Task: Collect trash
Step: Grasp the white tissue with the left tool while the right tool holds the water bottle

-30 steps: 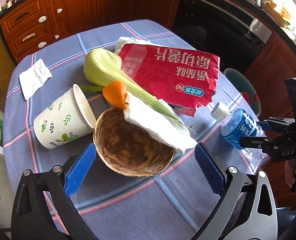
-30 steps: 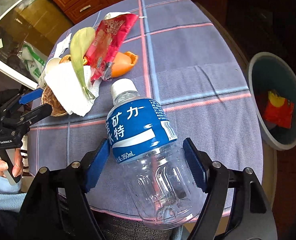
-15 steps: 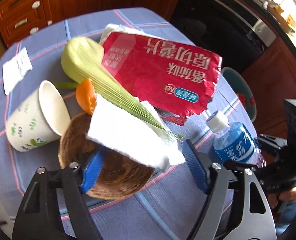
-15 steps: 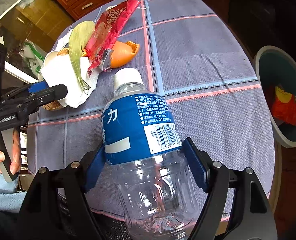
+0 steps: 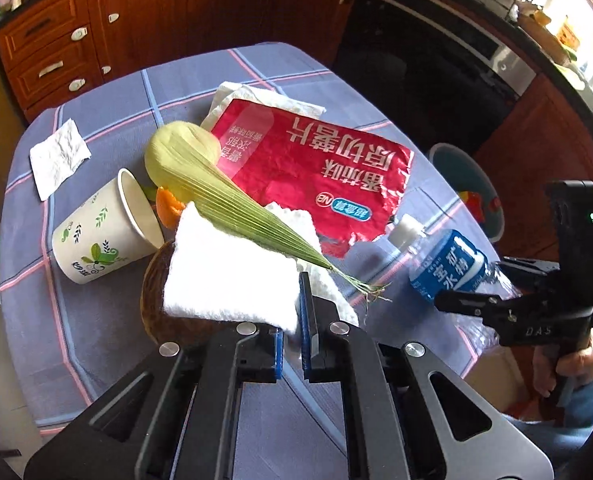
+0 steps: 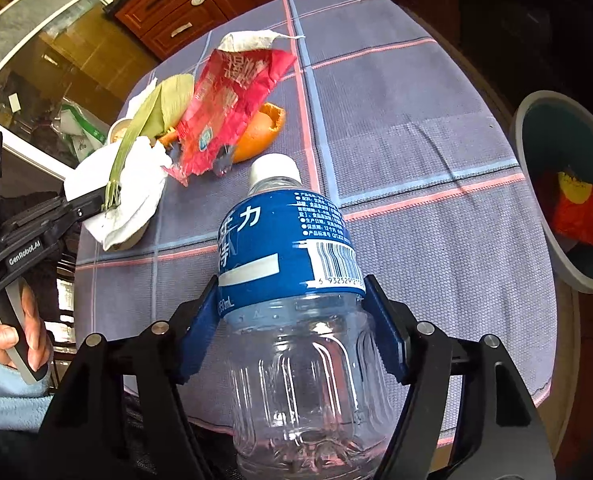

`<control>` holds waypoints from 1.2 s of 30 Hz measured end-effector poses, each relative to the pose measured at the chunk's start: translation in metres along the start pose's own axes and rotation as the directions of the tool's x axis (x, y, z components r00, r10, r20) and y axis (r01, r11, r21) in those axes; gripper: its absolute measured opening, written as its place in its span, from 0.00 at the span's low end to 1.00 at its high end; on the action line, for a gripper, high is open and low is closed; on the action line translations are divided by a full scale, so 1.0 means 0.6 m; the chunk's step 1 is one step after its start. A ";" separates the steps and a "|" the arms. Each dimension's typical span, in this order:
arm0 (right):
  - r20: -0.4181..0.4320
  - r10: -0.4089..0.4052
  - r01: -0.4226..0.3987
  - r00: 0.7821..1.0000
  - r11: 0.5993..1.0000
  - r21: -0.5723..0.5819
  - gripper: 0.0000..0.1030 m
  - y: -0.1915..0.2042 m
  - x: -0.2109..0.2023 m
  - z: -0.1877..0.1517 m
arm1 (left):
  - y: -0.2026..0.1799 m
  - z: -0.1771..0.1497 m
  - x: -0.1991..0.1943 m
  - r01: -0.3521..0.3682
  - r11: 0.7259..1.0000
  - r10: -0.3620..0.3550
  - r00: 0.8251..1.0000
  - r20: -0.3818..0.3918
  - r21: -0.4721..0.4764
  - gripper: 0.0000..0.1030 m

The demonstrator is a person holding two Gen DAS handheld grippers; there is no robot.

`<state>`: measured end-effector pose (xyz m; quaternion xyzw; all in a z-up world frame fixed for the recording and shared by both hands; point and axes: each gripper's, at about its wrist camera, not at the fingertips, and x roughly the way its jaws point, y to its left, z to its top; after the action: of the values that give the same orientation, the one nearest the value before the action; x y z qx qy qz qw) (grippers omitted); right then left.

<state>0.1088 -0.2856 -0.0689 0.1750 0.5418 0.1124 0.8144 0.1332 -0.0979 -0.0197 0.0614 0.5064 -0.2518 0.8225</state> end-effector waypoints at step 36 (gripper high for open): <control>-0.006 -0.094 0.093 0.996 0.994 -0.061 0.62 0.032 0.001 -0.058 | -0.031 -0.098 0.028 0.058 0.998 -0.057 0.993 -0.106 0.006 0.05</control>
<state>0.0768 -0.2622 -0.0737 0.1239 0.5495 0.0914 0.8212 0.0831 -0.0988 -0.0598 0.0636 0.5495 -0.2741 0.7867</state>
